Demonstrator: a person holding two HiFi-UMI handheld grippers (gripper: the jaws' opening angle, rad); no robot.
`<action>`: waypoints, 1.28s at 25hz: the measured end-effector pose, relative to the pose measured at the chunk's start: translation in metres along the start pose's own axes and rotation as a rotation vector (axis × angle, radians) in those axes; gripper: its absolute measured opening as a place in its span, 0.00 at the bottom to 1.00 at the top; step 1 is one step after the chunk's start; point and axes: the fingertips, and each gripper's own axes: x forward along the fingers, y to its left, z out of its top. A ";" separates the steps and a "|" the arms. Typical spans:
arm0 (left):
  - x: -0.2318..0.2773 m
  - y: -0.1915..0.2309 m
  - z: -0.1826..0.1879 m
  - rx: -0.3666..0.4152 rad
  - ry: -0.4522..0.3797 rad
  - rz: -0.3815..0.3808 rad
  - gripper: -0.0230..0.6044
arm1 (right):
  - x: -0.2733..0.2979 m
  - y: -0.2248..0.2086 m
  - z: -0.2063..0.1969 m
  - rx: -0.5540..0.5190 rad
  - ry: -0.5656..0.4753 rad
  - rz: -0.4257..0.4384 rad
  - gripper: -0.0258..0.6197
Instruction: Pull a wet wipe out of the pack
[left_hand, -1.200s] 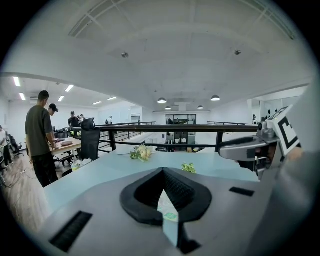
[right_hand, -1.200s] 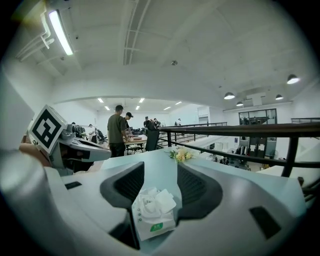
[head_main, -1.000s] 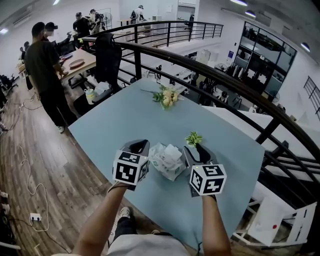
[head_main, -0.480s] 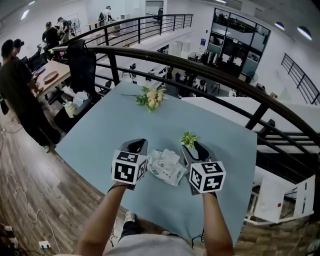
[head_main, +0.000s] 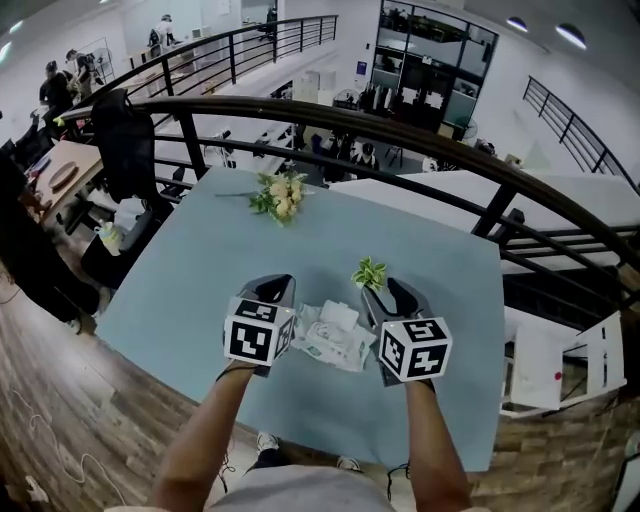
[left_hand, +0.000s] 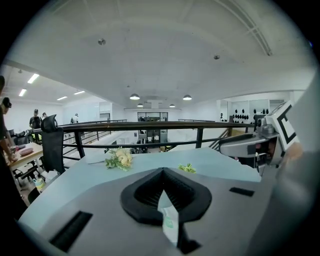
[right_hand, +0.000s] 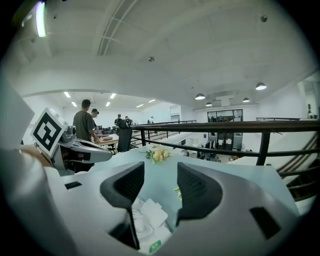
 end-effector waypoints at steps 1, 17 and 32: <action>0.003 0.000 0.001 0.003 0.000 -0.013 0.03 | 0.000 -0.001 -0.001 0.001 0.004 -0.012 0.33; 0.033 -0.014 0.005 0.104 -0.003 -0.247 0.03 | -0.013 0.002 -0.011 0.042 0.024 -0.209 0.33; 0.034 -0.008 -0.008 0.125 0.004 -0.314 0.03 | -0.012 0.015 -0.026 0.093 0.020 -0.280 0.33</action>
